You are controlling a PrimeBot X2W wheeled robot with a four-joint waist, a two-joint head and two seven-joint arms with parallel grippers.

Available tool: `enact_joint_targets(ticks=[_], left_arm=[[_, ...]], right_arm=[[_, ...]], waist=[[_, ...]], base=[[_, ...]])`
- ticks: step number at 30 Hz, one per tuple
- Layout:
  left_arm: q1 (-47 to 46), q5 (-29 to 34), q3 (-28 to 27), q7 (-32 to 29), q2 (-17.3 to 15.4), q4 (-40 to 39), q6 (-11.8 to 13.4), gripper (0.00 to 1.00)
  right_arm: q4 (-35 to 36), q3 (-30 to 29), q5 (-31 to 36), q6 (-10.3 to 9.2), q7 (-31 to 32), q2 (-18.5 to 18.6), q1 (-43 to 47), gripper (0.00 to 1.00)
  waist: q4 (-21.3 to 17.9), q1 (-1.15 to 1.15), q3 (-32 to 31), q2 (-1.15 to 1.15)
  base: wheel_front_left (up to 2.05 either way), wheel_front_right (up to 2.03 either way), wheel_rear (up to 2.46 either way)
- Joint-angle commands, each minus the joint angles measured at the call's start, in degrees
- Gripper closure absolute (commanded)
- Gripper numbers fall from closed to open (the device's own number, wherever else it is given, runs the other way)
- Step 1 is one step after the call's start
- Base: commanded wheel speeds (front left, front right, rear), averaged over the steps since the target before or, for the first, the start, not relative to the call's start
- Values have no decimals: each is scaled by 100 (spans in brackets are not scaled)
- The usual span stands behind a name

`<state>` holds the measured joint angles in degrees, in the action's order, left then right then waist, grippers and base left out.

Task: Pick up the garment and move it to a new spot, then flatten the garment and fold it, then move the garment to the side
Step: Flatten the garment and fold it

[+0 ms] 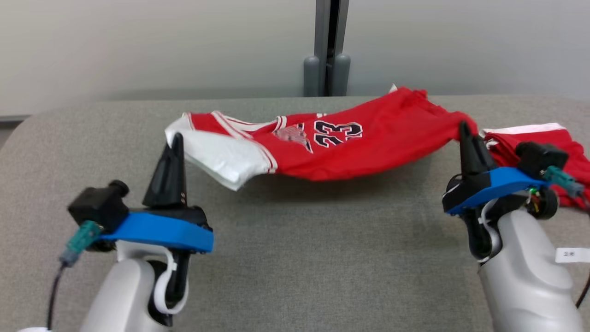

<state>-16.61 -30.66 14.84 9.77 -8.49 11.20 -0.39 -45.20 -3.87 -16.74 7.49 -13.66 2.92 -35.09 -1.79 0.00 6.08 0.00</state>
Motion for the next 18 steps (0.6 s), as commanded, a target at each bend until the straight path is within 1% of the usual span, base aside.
enact_joint_targets(ticks=[1, 3, 4, 5, 6, 8, 12, 13, 16, 18], left_arm=[[-141, -50, -98, -123, -134, -452, -9, 100], [-256, -129, -182, -276, -205, -964, 18, 100], [-312, -263, -243, -369, -193, -1224, -2, 100], [-375, -387, -311, -471, -196, -1508, -7, 100], [-463, -453, -403, -578, -266, -1792, 21, 100], [-641, -627, -522, -820, -345, -2349, 76, 100], [-1143, -776, -700, -1382, -569, -3361, 223, 100], [-1143, -776, -700, -1382, -569, -3361, 223, 100], [-1617, -881, -762, -1845, -711, -3811, 333, 100], [-1962, -822, -773, -2120, -866, -3913, 382, 100]], right_arm=[[499, 34, -132, 0, 65, 128, 171, 100], [1151, 36, -212, 0, 189, 230, 328, 100], [1539, 42, -242, 0, 262, 279, 407, 100], [1958, 36, -303, 0, 362, 312, 496, 100], [2395, -6, -340, 0, 485, 344, 602, 100], [3309, -123, -285, 0, 776, 408, 818, 100], [5148, -424, -255, 0, 1456, 328, 1096, 100], [5148, -424, -255, 0, 1456, 328, 1096, 100], [6195, -637, -190, 0, 1939, 279, 1162, 100], [6626, -751, -194, 0, 2237, 229, 1132, 100]], waist=[[-121, 0, -205, 0], [-150, 0, -314, 0], [-168, 0, -364, 0], [-189, 0, -411, 0], [-217, 0, -452, 0], [-280, 0, -500, 0], [-381, 0, -477, 0], [-381, 0, -477, 0], [-444, 0, -369, 0], [-478, 0, -258, 0]], base=[[0, 0, 0], [0, 0, 0], [0, 0, 0], [0, 0, 0], [0, 0, 0], [0, 0, 0], [0, 0, 0], [0, 0, 0], [0, 0, 0], [0, 0, 0]])
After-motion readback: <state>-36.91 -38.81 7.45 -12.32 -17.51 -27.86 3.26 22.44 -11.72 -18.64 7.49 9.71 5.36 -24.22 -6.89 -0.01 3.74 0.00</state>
